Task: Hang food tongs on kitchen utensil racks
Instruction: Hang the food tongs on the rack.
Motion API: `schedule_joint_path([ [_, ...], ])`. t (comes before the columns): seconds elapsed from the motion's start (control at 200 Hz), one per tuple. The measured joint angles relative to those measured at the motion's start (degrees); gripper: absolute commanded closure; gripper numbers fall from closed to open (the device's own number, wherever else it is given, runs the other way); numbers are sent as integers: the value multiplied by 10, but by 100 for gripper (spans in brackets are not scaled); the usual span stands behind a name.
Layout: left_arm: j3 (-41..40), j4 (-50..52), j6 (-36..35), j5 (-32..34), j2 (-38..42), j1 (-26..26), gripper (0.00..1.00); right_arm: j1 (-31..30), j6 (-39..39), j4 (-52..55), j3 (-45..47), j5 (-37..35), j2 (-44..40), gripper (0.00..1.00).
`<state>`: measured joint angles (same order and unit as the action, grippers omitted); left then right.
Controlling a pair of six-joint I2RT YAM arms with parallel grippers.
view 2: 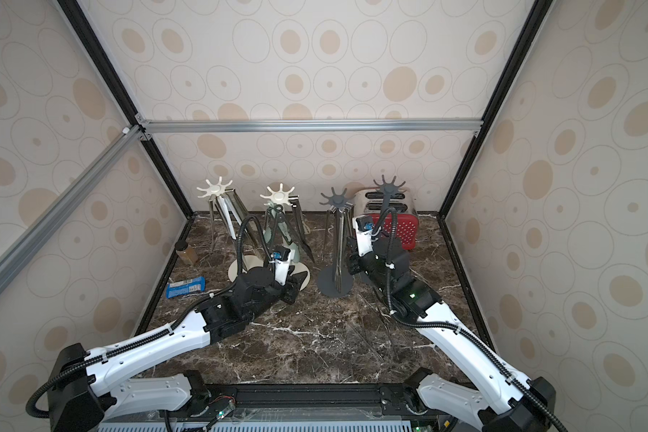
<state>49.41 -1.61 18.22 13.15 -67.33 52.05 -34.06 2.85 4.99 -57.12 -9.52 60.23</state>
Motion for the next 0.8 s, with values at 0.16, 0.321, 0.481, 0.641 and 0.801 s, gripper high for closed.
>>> schedule_joint_path([
  [0.16, 0, 0, 0, 0, 0, 0, 56, 0, 5, -4, 3, -2, 0, 100],
  [0.321, 0, 0, 0, 0, 0, 0, 56, 0, 8, -9, 6, -2, 2, 99],
  [0.481, 0, 0, 0, 0, 0, 0, 56, 0, 11, -14, 9, -2, 3, 96],
  [0.641, 0, 0, 0, -1, 0, 0, 56, 0, 12, -23, 15, -3, 2, 93],
  [0.801, 0, 0, 0, -2, 0, 0, 56, 0, 13, -29, 20, -6, 1, 91],
])
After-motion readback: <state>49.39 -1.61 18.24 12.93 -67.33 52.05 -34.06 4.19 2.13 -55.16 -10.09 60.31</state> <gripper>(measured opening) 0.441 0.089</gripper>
